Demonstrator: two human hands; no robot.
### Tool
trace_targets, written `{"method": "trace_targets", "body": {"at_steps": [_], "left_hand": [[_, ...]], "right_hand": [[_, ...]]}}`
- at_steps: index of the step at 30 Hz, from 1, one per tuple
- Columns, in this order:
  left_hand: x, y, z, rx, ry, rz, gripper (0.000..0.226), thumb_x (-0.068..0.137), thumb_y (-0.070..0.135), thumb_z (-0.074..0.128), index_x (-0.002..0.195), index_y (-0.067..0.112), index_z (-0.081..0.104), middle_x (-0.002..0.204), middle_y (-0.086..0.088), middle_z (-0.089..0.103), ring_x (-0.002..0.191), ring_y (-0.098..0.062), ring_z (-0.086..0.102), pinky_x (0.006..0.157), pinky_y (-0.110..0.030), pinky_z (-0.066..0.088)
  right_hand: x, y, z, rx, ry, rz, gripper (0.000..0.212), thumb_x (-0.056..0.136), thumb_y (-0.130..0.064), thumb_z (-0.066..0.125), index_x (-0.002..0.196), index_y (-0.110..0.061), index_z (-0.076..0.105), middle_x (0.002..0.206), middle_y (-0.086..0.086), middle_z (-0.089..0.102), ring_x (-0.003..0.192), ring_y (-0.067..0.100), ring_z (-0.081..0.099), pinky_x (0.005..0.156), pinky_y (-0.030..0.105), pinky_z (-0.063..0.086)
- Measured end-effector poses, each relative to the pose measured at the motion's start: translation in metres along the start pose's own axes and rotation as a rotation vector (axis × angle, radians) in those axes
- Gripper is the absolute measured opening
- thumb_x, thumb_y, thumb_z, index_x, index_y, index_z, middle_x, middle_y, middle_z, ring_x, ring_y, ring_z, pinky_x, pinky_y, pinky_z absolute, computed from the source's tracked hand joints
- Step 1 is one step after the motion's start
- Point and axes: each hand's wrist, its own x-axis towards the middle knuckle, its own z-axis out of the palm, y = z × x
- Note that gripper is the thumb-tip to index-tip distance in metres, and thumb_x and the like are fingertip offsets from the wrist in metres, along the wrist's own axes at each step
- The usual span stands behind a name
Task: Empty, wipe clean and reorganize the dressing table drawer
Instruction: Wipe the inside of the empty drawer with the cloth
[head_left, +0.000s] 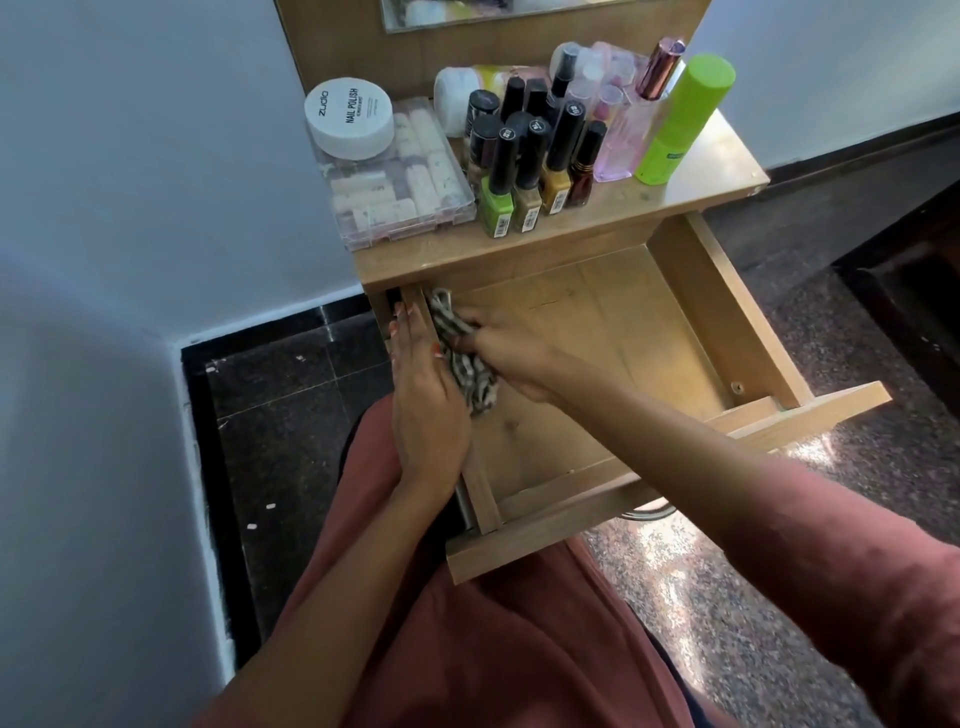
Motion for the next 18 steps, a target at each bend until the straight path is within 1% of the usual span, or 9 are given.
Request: {"method": "trace_targets", "body": {"at_steps": [3, 6, 9, 11, 13, 15, 16, 17, 18], "left_hand": [[0.0, 0.001, -0.001, 0.03, 0.016, 0.021, 0.046, 0.1, 0.016, 0.024, 0.145, 0.011, 0.019, 0.154, -0.007, 0.018, 0.144, -0.016, 0.011, 0.119, -0.036, 0.012], [-0.002, 0.002, -0.002, 0.043, -0.005, -0.013, 0.046, 0.1, 0.018, 0.024, 0.145, 0.009, 0.02, 0.153, -0.009, 0.023, 0.143, -0.02, 0.017, 0.118, -0.034, 0.017], [-0.002, 0.001, -0.001, 0.039, 0.011, 0.024, 0.048, 0.099, 0.019, 0.021, 0.146, 0.013, 0.015, 0.155, -0.006, 0.016, 0.144, -0.017, 0.012, 0.119, -0.033, 0.013], [-0.001, 0.0, -0.001, 0.07, 0.016, 0.028, 0.047, 0.1, 0.014, 0.023, 0.146, 0.012, 0.013, 0.155, -0.005, 0.014, 0.144, -0.018, 0.01, 0.117, -0.028, 0.01], [-0.001, 0.001, -0.001, 0.082, 0.019, 0.017, 0.048, 0.1, 0.013, 0.024, 0.146, 0.012, 0.012, 0.155, -0.005, 0.014, 0.144, -0.018, 0.012, 0.116, -0.025, 0.011], [-0.001, 0.001, -0.001, 0.101, 0.022, 0.026, 0.048, 0.1, 0.011, 0.025, 0.146, 0.012, 0.012, 0.155, -0.004, 0.012, 0.144, -0.015, 0.008, 0.111, -0.014, 0.005], [-0.001, 0.001, -0.001, 0.106, 0.024, 0.033, 0.048, 0.1, 0.01, 0.026, 0.146, 0.012, 0.012, 0.155, -0.004, 0.012, 0.144, -0.014, 0.006, 0.107, -0.008, 0.002], [-0.001, 0.0, -0.001, 0.107, 0.028, 0.037, 0.048, 0.099, 0.009, 0.026, 0.146, 0.011, 0.012, 0.155, -0.004, 0.012, 0.144, -0.014, 0.006, 0.105, -0.005, 0.001], [-0.001, -0.001, -0.001, 0.105, 0.029, 0.039, 0.048, 0.099, 0.009, 0.026, 0.146, 0.01, 0.013, 0.155, -0.004, 0.012, 0.144, -0.014, 0.006, 0.105, -0.006, 0.001]], "right_hand": [[0.013, -0.007, 0.0, 0.004, -0.007, -0.009, 0.033, 0.09, -0.001, 0.043, 0.119, -0.007, 0.056, 0.11, 0.016, 0.063, 0.1, 0.025, 0.058, 0.097, 0.038, 0.045], [0.004, 0.001, 0.001, -0.08, -0.064, -0.009, 0.037, 0.091, -0.006, 0.043, 0.126, -0.015, 0.051, 0.119, 0.012, 0.061, 0.11, 0.024, 0.057, 0.102, 0.041, 0.044], [-0.014, 0.008, 0.001, -0.105, -0.11, -0.027, 0.037, 0.092, -0.008, 0.045, 0.129, -0.014, 0.046, 0.125, 0.013, 0.058, 0.115, 0.025, 0.055, 0.102, 0.038, 0.043], [-0.03, 0.012, 0.002, -0.122, -0.159, -0.016, 0.043, 0.091, -0.003, 0.044, 0.133, -0.014, 0.039, 0.127, 0.013, 0.054, 0.117, 0.023, 0.051, 0.1, 0.034, 0.044], [-0.045, 0.02, 0.005, -0.154, -0.197, 0.017, 0.05, 0.088, 0.004, 0.041, 0.135, -0.011, 0.033, 0.129, 0.013, 0.05, 0.119, 0.024, 0.048, 0.097, 0.032, 0.044], [-0.054, 0.027, 0.008, -0.214, -0.181, 0.061, 0.053, 0.085, 0.009, 0.038, 0.134, -0.007, 0.031, 0.129, 0.017, 0.048, 0.12, 0.028, 0.048, 0.098, 0.036, 0.045], [-0.057, 0.03, 0.009, -0.246, -0.162, 0.082, 0.053, 0.083, 0.01, 0.037, 0.134, -0.006, 0.031, 0.128, 0.018, 0.047, 0.119, 0.029, 0.048, 0.096, 0.037, 0.046], [-0.059, 0.031, 0.011, -0.267, -0.147, 0.096, 0.055, 0.082, 0.011, 0.037, 0.134, -0.006, 0.03, 0.126, 0.017, 0.047, 0.117, 0.029, 0.048, 0.09, 0.034, 0.048], [-0.061, 0.031, 0.012, -0.272, -0.141, 0.105, 0.056, 0.081, 0.011, 0.036, 0.134, -0.006, 0.03, 0.121, 0.016, 0.047, 0.112, 0.026, 0.048, 0.079, 0.028, 0.048]]}}
